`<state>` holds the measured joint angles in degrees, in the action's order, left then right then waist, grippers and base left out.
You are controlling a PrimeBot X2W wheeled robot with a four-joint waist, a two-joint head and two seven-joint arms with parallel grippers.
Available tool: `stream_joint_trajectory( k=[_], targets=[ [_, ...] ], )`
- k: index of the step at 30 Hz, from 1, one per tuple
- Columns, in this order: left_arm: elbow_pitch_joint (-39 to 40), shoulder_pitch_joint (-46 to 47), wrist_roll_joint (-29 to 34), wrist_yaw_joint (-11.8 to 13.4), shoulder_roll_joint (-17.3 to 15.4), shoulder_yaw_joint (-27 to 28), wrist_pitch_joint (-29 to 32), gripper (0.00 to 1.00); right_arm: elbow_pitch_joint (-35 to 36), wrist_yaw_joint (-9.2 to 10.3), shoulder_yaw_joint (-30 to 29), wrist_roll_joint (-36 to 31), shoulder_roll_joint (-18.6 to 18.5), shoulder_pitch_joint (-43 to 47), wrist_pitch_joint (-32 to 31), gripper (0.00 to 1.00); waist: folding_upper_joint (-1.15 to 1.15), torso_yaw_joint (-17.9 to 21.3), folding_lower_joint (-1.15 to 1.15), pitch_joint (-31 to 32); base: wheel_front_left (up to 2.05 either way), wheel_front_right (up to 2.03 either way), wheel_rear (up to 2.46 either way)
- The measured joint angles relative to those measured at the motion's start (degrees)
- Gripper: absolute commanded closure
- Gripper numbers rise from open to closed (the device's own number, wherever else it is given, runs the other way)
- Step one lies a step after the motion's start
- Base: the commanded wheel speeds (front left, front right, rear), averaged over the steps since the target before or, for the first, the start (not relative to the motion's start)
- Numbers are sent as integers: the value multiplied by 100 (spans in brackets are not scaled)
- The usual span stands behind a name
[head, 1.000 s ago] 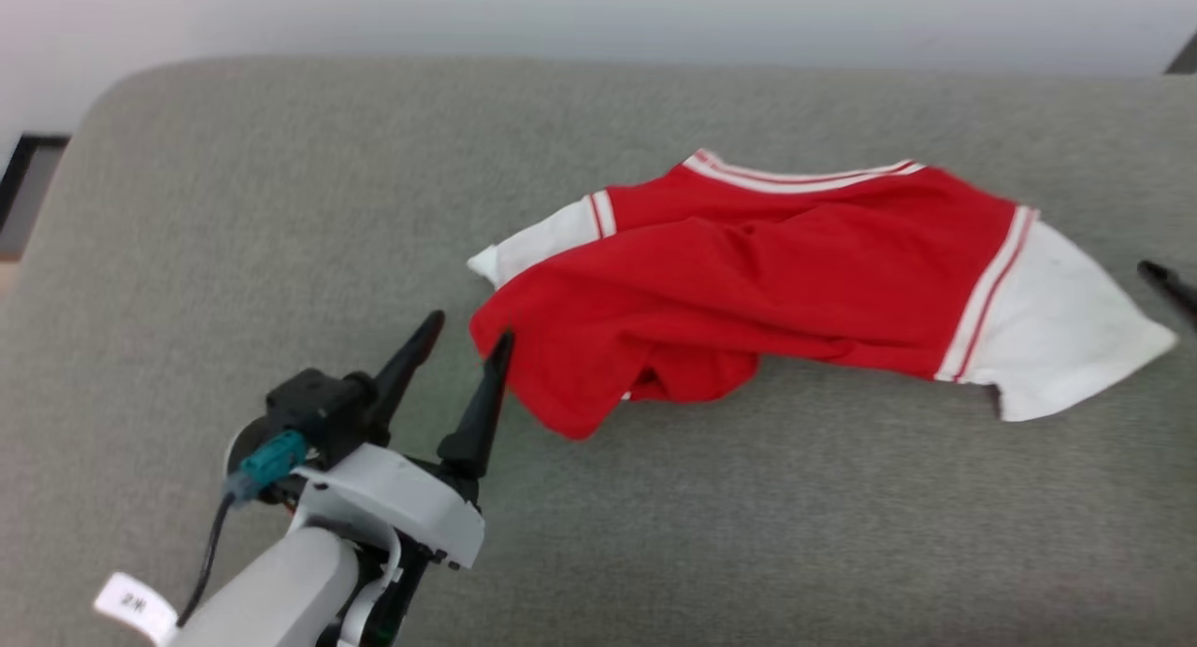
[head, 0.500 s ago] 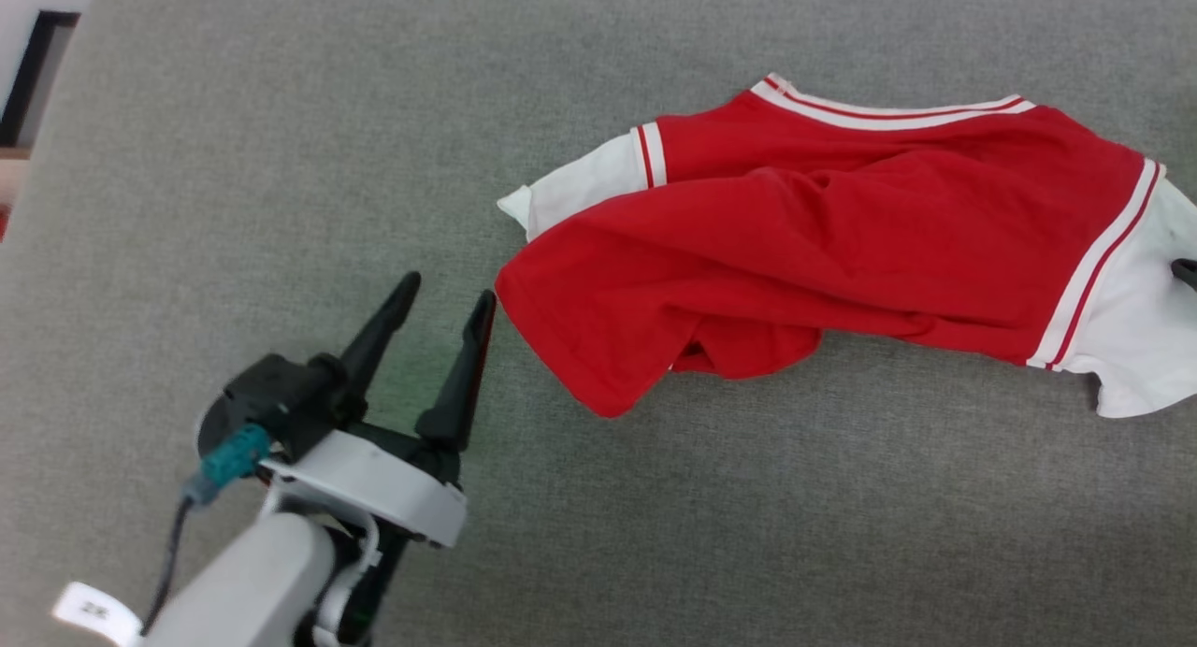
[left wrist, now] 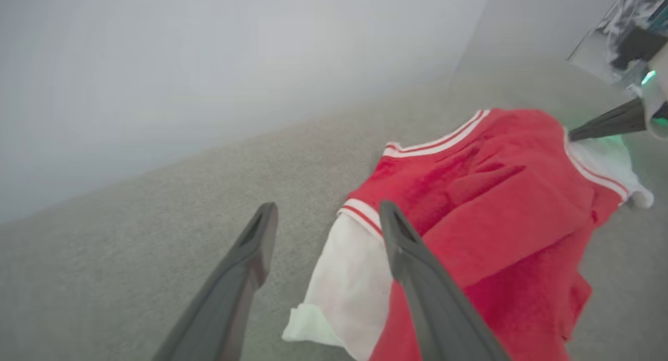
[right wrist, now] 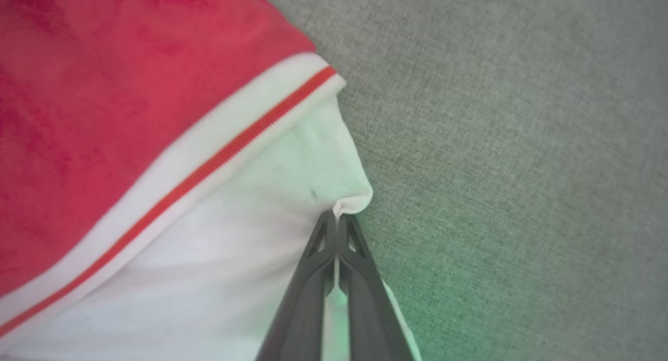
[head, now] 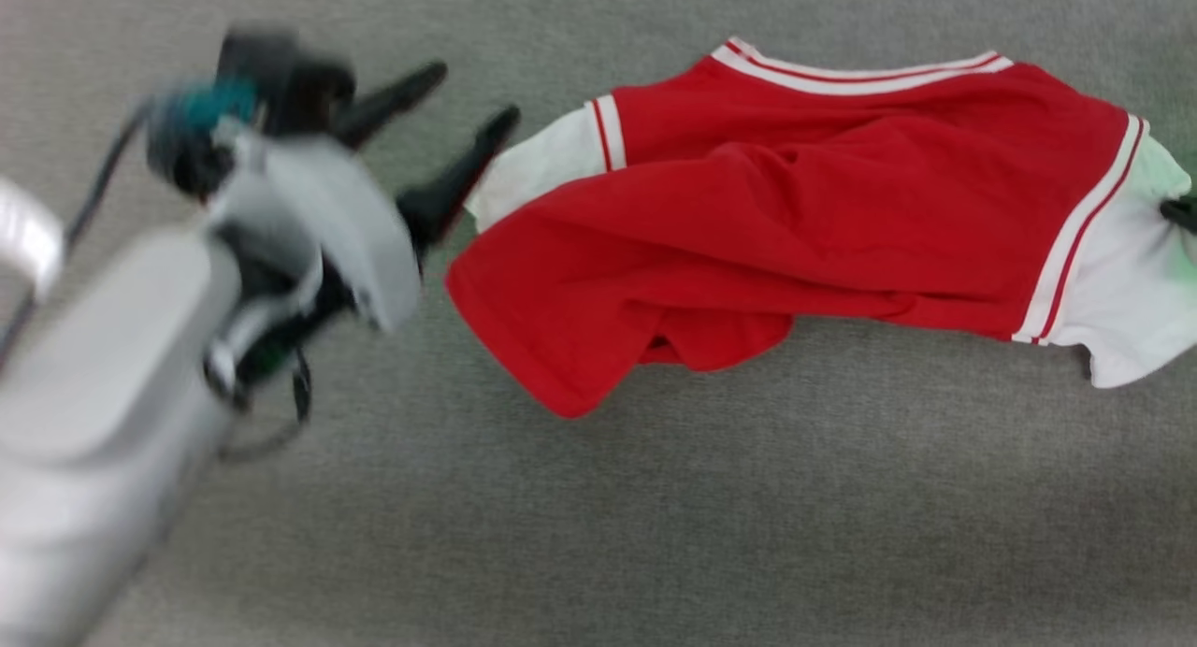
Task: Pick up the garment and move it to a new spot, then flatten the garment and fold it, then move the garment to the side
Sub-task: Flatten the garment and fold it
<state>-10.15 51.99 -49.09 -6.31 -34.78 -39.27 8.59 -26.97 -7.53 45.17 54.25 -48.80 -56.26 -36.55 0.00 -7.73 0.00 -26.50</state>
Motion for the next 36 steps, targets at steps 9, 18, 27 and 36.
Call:
stream_joint_trajectory(
  k=[9, 18, 27, 36],
  targets=[
    [-1422, 1618, -1131, -108, 133, -1300, 2220, 0, 202, -1, 586, 175, 24, -557, 127, 100, 0, 310, 0, -308, 0, 0, 0],
    [-1579, 2004, -2131, -108, -64, -2008, 3047, 0, 165, 0, 1116, 356, 65, -900, 325, 100, 0, 435, 0, -402, 0, 0, 0],
    [-1809, 2114, -2410, -108, 109, -2361, 2431, 100, 131, 7, 1493, 575, 71, -1121, 870, 100, 0, 477, 0, -378, 0, 0, 0],
    [-2365, 2403, -2501, -109, 175, -2295, 1107, 100, -254, 1, 1417, 320, 168, -1665, 2402, 100, 0, 538, 0, -64, 0, 0, 0]
  ],
)
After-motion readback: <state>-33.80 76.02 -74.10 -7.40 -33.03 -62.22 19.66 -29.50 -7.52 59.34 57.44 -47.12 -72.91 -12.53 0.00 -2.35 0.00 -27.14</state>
